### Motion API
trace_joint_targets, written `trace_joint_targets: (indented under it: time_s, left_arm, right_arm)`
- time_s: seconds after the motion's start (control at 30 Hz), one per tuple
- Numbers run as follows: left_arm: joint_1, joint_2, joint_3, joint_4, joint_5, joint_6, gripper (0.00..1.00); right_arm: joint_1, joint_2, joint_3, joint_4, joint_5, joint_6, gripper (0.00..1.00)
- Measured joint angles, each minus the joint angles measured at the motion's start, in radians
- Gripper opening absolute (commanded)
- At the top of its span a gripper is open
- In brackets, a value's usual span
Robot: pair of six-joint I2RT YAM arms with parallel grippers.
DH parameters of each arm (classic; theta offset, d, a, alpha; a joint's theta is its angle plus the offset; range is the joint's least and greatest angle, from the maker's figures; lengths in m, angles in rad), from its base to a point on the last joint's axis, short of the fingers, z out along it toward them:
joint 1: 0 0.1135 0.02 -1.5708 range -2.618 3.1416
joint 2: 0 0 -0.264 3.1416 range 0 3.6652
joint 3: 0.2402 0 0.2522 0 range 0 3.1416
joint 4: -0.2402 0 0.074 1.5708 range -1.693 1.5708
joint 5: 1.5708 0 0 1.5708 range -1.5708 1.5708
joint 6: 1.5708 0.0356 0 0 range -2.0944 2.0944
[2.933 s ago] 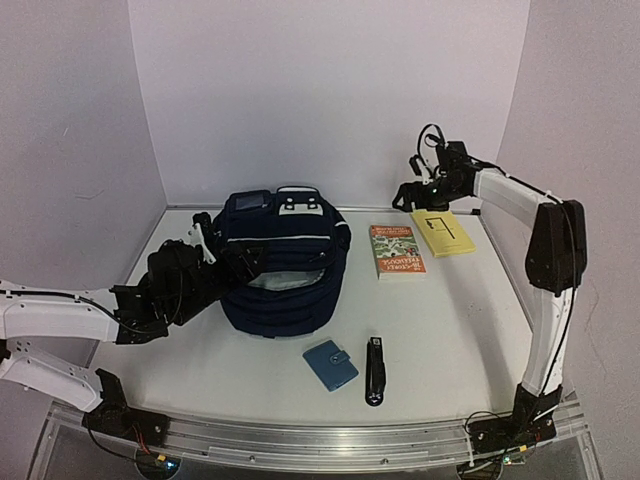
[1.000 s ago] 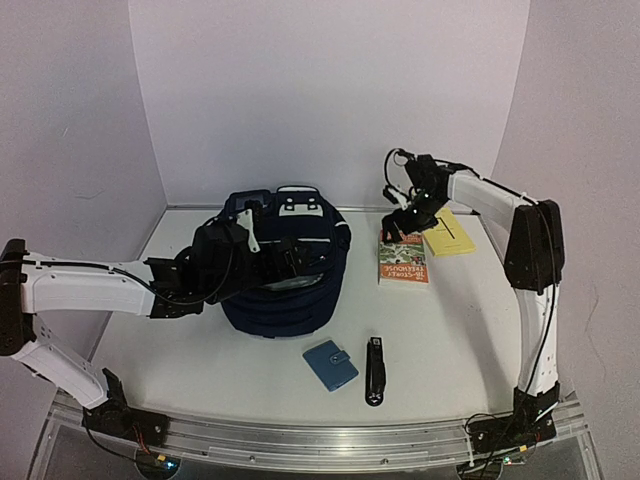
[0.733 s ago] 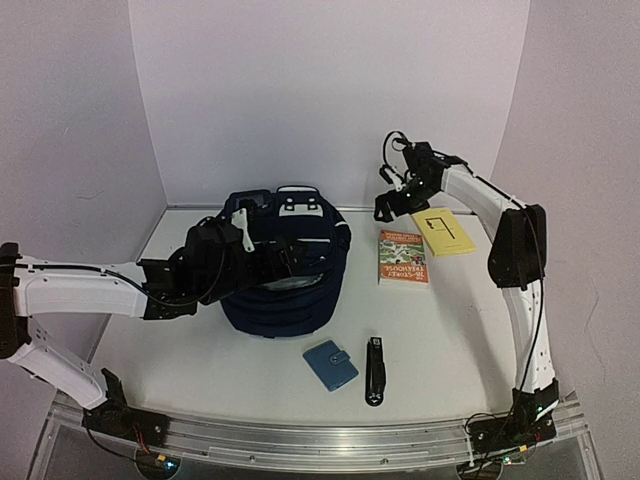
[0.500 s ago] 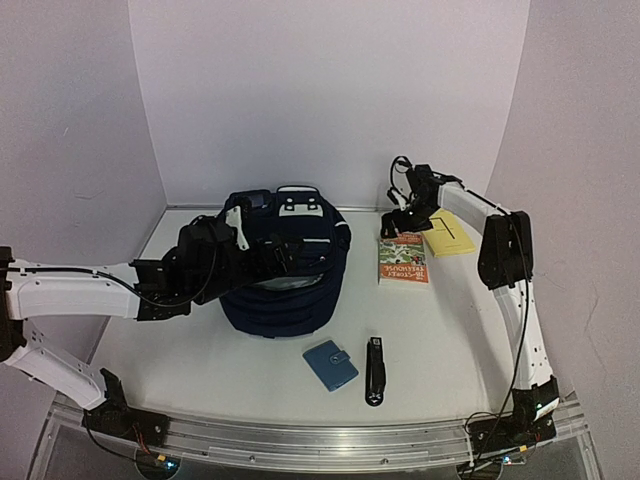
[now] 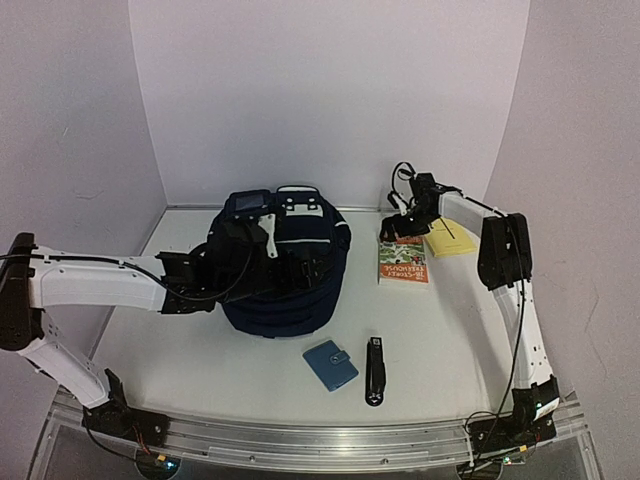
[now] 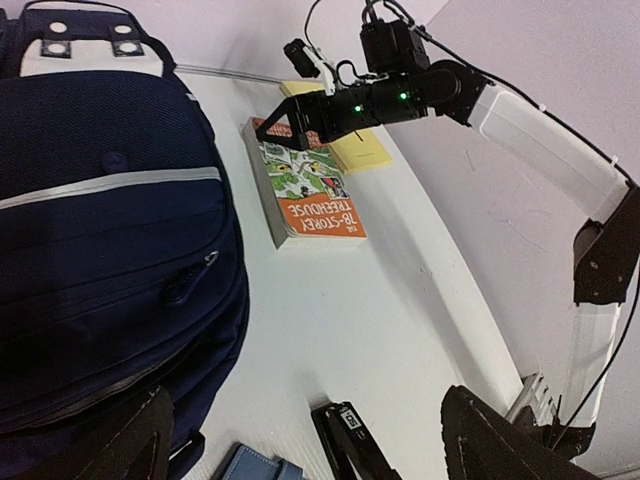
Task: Pack the student bag
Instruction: Pick up the book from the center of the board.
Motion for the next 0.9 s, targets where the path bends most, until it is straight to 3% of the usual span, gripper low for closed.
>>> trace_joint_targets:
  time_s: [0.17, 0.57, 0.9]
  left_arm:
    - [-0.022, 0.095, 0.109, -0.075, 0.019, 0.043, 0.93]
    - [-0.044, 0.371, 0.347, -0.194, 0.105, 0.095, 0.91]
    - [-0.044, 0.683, 0.656, -0.262, 0.169, 0.096, 0.9]
  right_arm:
    - [-0.024, -0.104, -0.184, 0.052, -0.043, -0.021, 0.94]
    - [-0.076, -0.48, -0.792, -0.029, -0.144, 0.005, 0.89]
    - [-0.074, -0.544, -0.882, -0.047, -0.182, 0.057, 0.8]
